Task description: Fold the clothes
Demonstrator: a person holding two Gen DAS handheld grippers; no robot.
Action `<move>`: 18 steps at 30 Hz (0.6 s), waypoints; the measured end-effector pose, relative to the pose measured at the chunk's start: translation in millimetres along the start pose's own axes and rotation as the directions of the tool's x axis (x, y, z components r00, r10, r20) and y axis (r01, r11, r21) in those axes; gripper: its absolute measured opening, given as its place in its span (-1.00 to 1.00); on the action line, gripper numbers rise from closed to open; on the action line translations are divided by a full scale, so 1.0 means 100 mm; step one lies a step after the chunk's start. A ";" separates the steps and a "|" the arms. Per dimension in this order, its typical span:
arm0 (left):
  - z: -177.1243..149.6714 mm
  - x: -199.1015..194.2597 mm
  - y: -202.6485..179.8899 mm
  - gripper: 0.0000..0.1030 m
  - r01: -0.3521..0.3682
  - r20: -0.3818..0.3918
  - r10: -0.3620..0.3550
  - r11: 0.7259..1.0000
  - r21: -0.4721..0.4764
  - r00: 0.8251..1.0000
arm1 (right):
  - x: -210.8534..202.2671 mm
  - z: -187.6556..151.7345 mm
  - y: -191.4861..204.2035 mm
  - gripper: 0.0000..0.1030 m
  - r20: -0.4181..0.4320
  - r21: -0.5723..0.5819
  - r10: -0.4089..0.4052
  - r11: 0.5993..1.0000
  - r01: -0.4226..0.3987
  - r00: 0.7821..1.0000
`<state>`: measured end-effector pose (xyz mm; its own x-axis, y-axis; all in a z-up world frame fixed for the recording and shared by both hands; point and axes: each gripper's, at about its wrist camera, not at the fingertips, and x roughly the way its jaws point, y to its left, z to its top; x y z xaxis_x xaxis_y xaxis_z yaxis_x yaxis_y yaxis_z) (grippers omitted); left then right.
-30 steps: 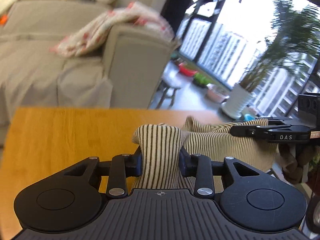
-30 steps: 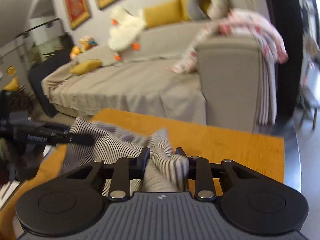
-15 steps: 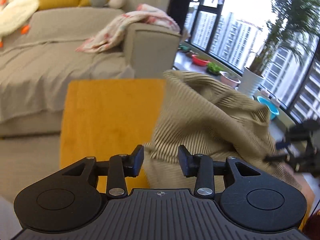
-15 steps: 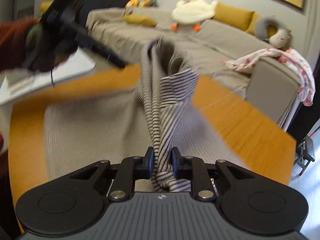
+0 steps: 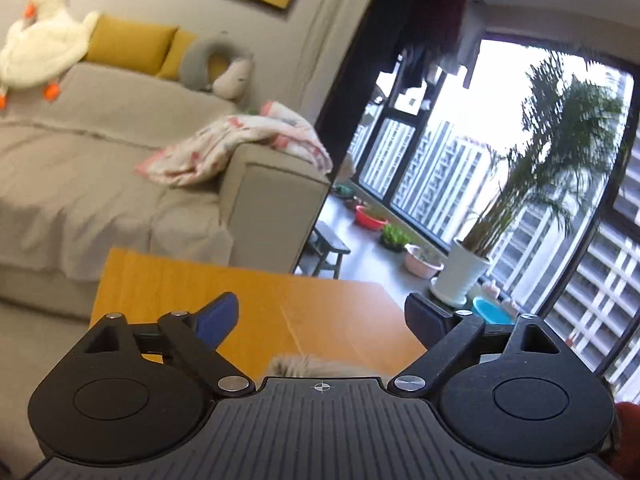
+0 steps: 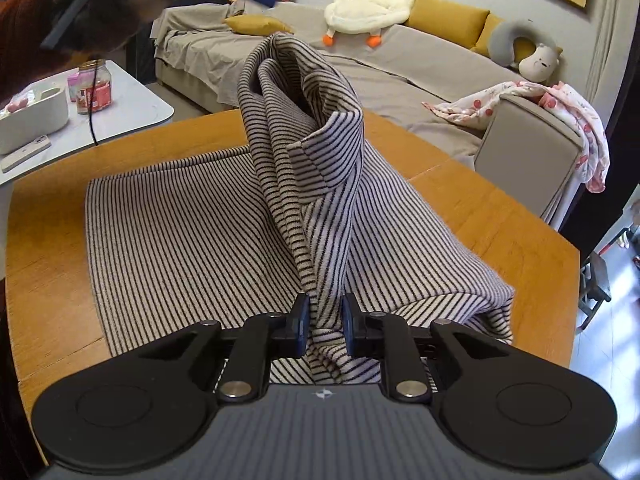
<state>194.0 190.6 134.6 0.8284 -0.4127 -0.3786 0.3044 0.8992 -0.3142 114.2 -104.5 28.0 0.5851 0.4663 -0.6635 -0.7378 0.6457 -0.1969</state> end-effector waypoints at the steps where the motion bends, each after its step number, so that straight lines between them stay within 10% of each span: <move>1: 0.01 0.15 -0.05 0.79 -0.028 -0.017 0.029 0.999 0.036 0.999 | 0.03 0.01 0.00 -0.67 0.000 -0.001 -0.002 1.000 0.002 1.000; 6: -0.28 0.67 0.04 -0.12 -0.094 -0.228 0.109 0.993 0.076 0.968 | -0.10 -0.03 -0.06 -0.66 -0.002 0.043 -0.020 0.999 0.020 1.000; 9: -0.62 0.55 0.12 -0.13 -0.090 -0.321 0.129 0.987 0.133 0.938 | -0.32 -0.12 -0.21 -0.58 0.008 0.151 -0.018 0.988 0.017 1.000; 13: -1.06 0.29 0.25 0.05 -0.078 -0.430 0.150 0.980 0.181 0.890 | -0.57 -0.28 -0.57 0.17 0.026 0.430 -0.026 0.903 0.013 0.999; 18: -0.98 -0.07 0.32 0.18 -0.041 -0.376 0.061 0.997 0.060 0.925 | -0.54 -0.39 -0.79 0.17 0.077 0.645 0.008 0.762 -0.056 0.997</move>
<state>151.5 208.2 42.2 0.6078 -0.3818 -0.6963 0.2976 0.9225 -0.2460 127.5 -203.9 51.2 0.6034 0.5167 -0.6074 -0.3781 0.8560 0.3525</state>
